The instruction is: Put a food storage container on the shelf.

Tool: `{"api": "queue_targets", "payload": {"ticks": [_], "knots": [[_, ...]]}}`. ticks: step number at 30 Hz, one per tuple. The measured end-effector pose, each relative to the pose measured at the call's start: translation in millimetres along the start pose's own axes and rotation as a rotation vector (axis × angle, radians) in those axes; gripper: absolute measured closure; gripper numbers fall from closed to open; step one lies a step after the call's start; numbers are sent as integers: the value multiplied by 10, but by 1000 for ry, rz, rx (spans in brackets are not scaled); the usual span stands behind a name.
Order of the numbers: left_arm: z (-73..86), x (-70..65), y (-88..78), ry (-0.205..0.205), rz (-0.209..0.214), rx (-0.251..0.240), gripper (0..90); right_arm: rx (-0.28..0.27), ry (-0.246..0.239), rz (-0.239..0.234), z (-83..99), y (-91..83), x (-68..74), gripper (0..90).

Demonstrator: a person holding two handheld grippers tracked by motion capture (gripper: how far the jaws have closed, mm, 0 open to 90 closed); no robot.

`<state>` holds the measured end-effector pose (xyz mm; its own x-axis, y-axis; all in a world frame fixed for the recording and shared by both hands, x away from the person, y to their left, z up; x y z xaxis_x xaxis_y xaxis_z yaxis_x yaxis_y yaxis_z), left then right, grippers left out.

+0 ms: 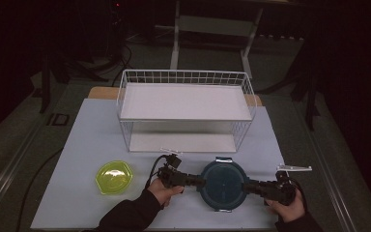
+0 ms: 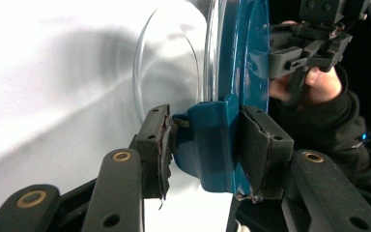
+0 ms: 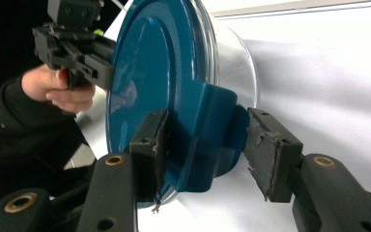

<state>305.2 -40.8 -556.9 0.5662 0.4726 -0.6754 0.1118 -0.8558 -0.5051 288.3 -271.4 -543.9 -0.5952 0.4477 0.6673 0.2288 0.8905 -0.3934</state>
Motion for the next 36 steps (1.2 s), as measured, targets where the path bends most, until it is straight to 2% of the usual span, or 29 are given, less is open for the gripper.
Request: {"api": "queue_targets", "payload": {"ticks": [1, 3, 4, 8, 13, 17, 19, 26, 36], "knots": [[2, 2, 2, -6, 1, -5, 562, -8, 26, -4, -4, 4, -4, 518], [4, -6, 0, -4, -4, -9, 562, -9, 41, -1, -8, 3, -8, 524], [7, -8, -1, -17, -4, -13, 563, -10, 62, -3, -11, 2, -4, 527], [35, -67, -20, 1, -8, -16, 573, 7, 62, -6, -8, -15, 32, 541], [17, -84, -57, -10, -20, -40, 576, 8, 74, -10, 12, -12, 40, 546], [-31, -84, -128, -11, -28, -40, 576, 15, 93, -21, 17, 36, 66, 548], [-53, -97, -156, -22, -30, -44, 576, 7, 86, -23, -14, 46, 75, 548], [-111, -182, -282, -14, -33, -67, 577, -14, 73, -35, -109, 42, 177, 549], [-286, -338, -572, 15, -35, -118, 580, -48, 23, -54, -408, 37, 408, 551]]}}
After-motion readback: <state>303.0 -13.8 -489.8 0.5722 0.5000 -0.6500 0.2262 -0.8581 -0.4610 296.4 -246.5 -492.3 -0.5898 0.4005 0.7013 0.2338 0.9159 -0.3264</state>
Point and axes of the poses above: each handheld gripper's, and its own axes: y roughly forward along the jaws, z roughly out of its underside, x roughly to its left, the point moved 8 cm from there along y, roughly forward along the jaws, and after that the axes turned 8 degrees about -z, right-handed, at the moved point
